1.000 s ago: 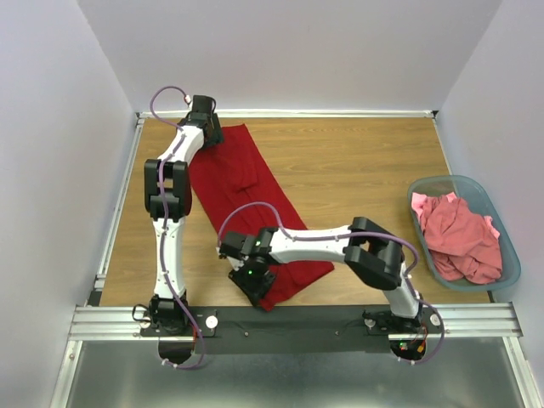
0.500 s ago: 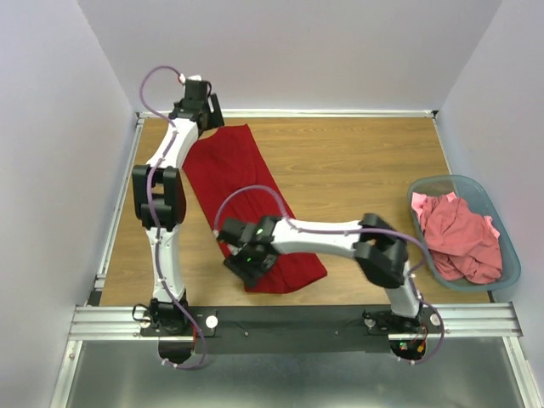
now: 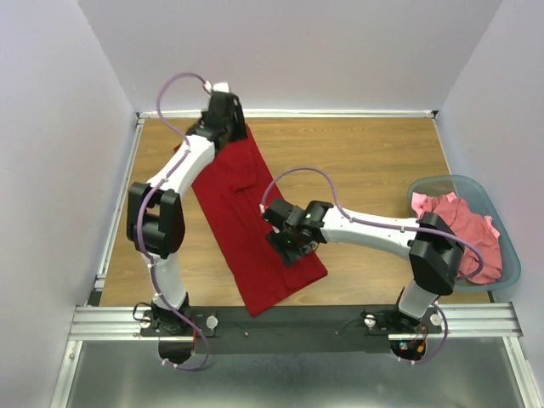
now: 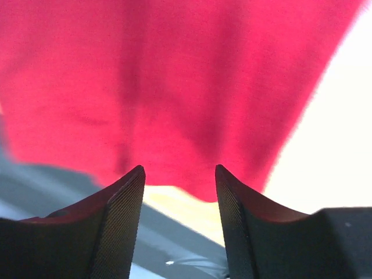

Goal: Fold and stack the t-shirts
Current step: Fold the tshirt

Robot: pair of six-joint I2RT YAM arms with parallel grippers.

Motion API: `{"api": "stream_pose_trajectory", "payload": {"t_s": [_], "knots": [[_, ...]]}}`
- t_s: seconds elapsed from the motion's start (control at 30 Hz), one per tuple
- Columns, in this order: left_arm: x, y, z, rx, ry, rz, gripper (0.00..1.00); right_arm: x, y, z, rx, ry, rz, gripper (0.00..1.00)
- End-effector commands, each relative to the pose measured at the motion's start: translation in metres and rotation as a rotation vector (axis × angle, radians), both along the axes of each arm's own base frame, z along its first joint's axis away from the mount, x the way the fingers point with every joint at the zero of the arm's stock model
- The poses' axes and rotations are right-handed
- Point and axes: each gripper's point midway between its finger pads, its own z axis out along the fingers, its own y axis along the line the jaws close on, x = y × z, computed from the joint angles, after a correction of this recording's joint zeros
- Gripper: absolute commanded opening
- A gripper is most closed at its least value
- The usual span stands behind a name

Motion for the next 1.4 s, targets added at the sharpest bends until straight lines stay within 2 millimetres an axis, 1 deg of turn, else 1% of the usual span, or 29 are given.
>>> {"api": "stream_pose_trajectory", "payload": {"t_s": [0.0,0.03,0.07,0.1,0.13,0.17,0.33,0.37,0.4,0.43,0.47,0.5,0.63,0.67,0.7,0.83,0.87,0.9,0.97,1.0,1.03,1.07,1.1,1.17,1.23,1.27,1.3,1.33,1.37], "knots": [[-0.033,-0.022,-0.076,0.007,0.194,0.023,0.71,0.021,-0.031,-0.014,-0.036,-0.040,-0.133,0.59],[-0.040,-0.027,-0.084,0.002,0.215,0.026,0.70,0.024,-0.037,-0.019,-0.048,-0.046,-0.150,0.58],[-0.045,-0.027,-0.092,-0.005,0.233,0.039,0.68,0.025,-0.040,-0.018,-0.046,-0.055,-0.162,0.56],[-0.051,-0.027,-0.106,-0.024,0.255,0.054,0.67,0.027,-0.041,-0.019,-0.037,-0.058,-0.179,0.56],[-0.053,-0.027,-0.111,-0.035,0.258,0.062,0.66,0.027,-0.043,-0.020,-0.030,-0.056,-0.184,0.56],[-0.058,-0.025,-0.122,-0.028,0.276,0.074,0.66,0.025,-0.047,-0.024,-0.035,-0.046,-0.194,0.56],[-0.045,-0.028,-0.143,0.005,0.293,0.058,0.66,0.027,-0.055,-0.032,-0.044,-0.051,-0.231,0.56],[-0.043,-0.028,-0.158,0.022,0.320,0.056,0.64,0.027,-0.055,-0.034,-0.043,-0.048,-0.229,0.56],[-0.035,-0.028,-0.157,0.032,0.309,0.059,0.62,0.026,-0.054,-0.035,-0.039,-0.042,-0.230,0.56],[-0.034,-0.028,-0.163,0.047,0.325,0.061,0.59,0.025,-0.053,-0.040,-0.042,-0.036,-0.228,0.56],[-0.031,-0.027,-0.167,0.058,0.331,0.065,0.59,0.024,-0.054,-0.043,-0.049,-0.028,-0.231,0.56],[-0.026,-0.027,-0.176,0.079,0.348,0.063,0.59,0.022,-0.053,-0.046,-0.050,-0.016,-0.231,0.56],[-0.013,-0.034,-0.186,0.082,0.359,0.041,0.59,0.018,-0.050,-0.057,-0.052,0.022,-0.237,0.56],[-0.011,-0.035,-0.193,0.088,0.368,0.035,0.59,0.017,-0.050,-0.058,-0.054,0.026,-0.236,0.56],[-0.003,-0.040,-0.187,0.085,0.350,0.012,0.59,0.017,-0.049,-0.059,-0.054,0.031,-0.238,0.56],[0.020,-0.054,-0.187,0.083,0.323,-0.055,0.59,0.018,-0.044,-0.066,-0.067,0.046,-0.233,0.56],[0.025,-0.058,-0.186,0.085,0.312,-0.071,0.60,0.018,-0.042,-0.067,-0.067,0.052,-0.231,0.56],[0.035,-0.064,-0.186,0.082,0.295,-0.087,0.61,0.019,-0.038,-0.070,-0.067,0.063,-0.231,0.56],[0.044,-0.067,-0.185,0.097,0.280,-0.112,0.64,0.018,-0.032,-0.072,-0.060,0.082,-0.229,0.57],[0.054,-0.071,-0.184,0.094,0.260,-0.118,0.64,0.018,-0.029,-0.075,-0.060,0.099,-0.231,0.57],[0.058,-0.072,-0.183,0.096,0.251,-0.126,0.65,0.018,-0.026,-0.075,-0.055,0.105,-0.234,0.57],[0.061,-0.073,-0.187,0.103,0.250,-0.134,0.67,0.017,-0.024,-0.075,-0.053,0.110,-0.231,0.57],[0.068,-0.078,-0.177,0.091,0.221,-0.148,0.69,0.019,-0.021,-0.073,-0.047,0.107,-0.234,0.58],[0.074,-0.082,-0.170,0.082,0.196,-0.162,0.73,0.014,-0.013,-0.068,-0.016,0.133,-0.219,0.59],[0.078,-0.087,-0.155,0.060,0.160,-0.176,0.78,0.015,-0.007,-0.060,0.005,0.133,-0.212,0.61],[0.078,-0.088,-0.149,0.051,0.152,-0.177,0.83,0.020,-0.003,-0.049,0.029,0.110,-0.218,0.62],[0.077,-0.089,-0.133,0.033,0.132,-0.175,0.85,0.024,-0.001,-0.042,0.041,0.092,-0.232,0.63],[0.075,-0.090,-0.122,0.022,0.118,-0.175,0.87,0.027,0.000,-0.035,0.054,0.075,-0.232,0.64],[0.073,-0.089,-0.110,0.013,0.104,-0.172,0.91,0.032,0.005,-0.018,0.094,0.051,-0.228,0.65]]}}
